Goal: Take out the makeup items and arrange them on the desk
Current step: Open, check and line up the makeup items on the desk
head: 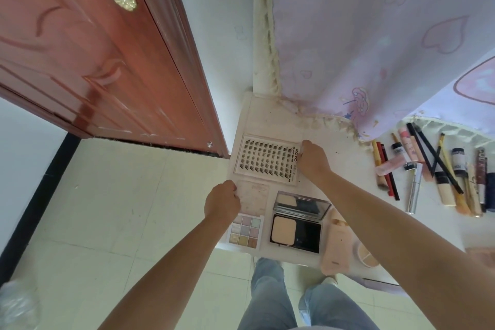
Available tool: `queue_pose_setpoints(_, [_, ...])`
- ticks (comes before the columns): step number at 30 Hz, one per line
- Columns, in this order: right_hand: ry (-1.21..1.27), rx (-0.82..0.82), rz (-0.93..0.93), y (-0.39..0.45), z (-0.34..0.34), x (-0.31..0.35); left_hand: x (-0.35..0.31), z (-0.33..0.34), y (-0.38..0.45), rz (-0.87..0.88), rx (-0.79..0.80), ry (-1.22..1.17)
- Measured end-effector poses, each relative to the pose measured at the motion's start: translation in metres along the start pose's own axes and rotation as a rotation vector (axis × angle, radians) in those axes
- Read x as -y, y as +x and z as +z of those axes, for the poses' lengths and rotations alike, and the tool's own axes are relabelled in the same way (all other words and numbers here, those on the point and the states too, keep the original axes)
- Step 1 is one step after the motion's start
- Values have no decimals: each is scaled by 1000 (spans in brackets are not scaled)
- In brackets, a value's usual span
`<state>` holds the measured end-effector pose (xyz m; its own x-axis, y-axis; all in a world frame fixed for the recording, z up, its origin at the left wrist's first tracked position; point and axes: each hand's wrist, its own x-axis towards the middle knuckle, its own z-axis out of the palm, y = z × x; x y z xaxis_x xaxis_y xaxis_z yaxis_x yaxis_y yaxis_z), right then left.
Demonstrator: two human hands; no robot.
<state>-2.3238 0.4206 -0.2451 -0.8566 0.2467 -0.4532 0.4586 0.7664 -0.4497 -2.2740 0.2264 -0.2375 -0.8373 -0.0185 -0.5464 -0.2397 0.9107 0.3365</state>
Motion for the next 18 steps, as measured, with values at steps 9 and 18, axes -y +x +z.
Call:
queue_pose_setpoints(9, [-67,66,-65,-7,-7,-7,-6,-8,-9,85,-79,78])
queue_pose_setpoints(18, [-359,28,-265,-48,-64,-74,-84,-12,-16,432,-221,264])
